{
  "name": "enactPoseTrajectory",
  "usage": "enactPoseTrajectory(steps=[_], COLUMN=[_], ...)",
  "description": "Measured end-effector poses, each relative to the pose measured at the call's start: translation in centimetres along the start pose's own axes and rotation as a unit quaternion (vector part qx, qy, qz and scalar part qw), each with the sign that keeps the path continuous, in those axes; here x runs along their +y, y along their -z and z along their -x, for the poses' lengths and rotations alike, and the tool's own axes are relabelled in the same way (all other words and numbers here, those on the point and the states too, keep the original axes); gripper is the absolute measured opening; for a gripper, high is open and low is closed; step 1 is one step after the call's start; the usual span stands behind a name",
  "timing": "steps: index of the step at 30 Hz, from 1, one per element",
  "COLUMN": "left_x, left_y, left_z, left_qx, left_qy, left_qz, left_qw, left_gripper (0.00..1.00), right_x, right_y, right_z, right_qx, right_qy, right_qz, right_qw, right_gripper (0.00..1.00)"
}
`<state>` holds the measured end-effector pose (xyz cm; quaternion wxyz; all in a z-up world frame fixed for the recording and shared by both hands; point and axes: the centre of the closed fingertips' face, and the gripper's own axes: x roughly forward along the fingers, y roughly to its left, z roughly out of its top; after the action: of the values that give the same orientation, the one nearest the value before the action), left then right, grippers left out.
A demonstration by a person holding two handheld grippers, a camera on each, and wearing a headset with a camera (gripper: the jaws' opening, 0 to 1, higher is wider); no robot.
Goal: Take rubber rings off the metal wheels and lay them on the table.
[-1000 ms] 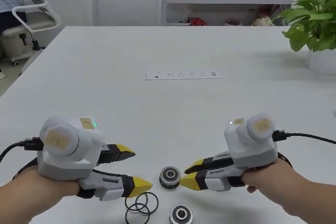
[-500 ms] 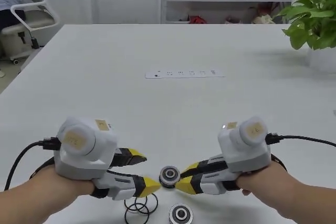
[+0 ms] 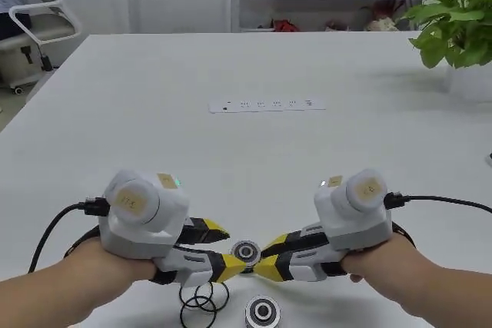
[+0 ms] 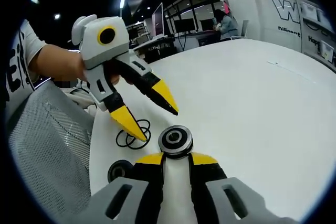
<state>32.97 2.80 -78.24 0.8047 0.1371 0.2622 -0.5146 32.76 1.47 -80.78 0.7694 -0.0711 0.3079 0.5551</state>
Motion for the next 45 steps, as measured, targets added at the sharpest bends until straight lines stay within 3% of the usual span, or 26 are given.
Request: enactPoseTrajectory(steps=[16,20,26,40,42,45], left_x=[0.0,-0.3,0.3,0.0,-0.1,-0.2], left_y=[0.1,0.1,0.1,0.3,0.4,0.4], left_z=[-1.4,-1.5,-1.6,-1.4,-1.3,-1.2], left_qx=[0.011,0.017,0.015,0.013,0.013,0.012], left_qy=[0.004,0.008,0.0,-0.011,-0.009,-0.011], left_qz=[-0.01,-0.039,-0.022,-0.018,-0.019,-0.017], left_qw=[0.9999,0.999,0.9996,0.9997,0.9997,0.9997], left_gripper=[0.21,0.18,0.14,0.14,0.13,0.13], right_x=[-0.1,-0.1,-0.1,0.1,-0.2,0.0], right_y=[0.0,0.0,0.0,0.1,0.7,0.5], right_z=[0.0,0.0,-0.1,-0.1,0.1,0.0], right_qx=[-0.001,-0.003,-0.002,-0.001,0.016,0.006], right_qy=[0.0,0.0,0.0,-0.002,0.003,-0.003], right_qz=[0.003,0.003,0.005,0.004,0.024,0.008], right_qw=[1.0,1.0,1.0,1.0,0.9996,0.9999], right_gripper=[0.15,0.14,0.14,0.12,0.03,0.01])
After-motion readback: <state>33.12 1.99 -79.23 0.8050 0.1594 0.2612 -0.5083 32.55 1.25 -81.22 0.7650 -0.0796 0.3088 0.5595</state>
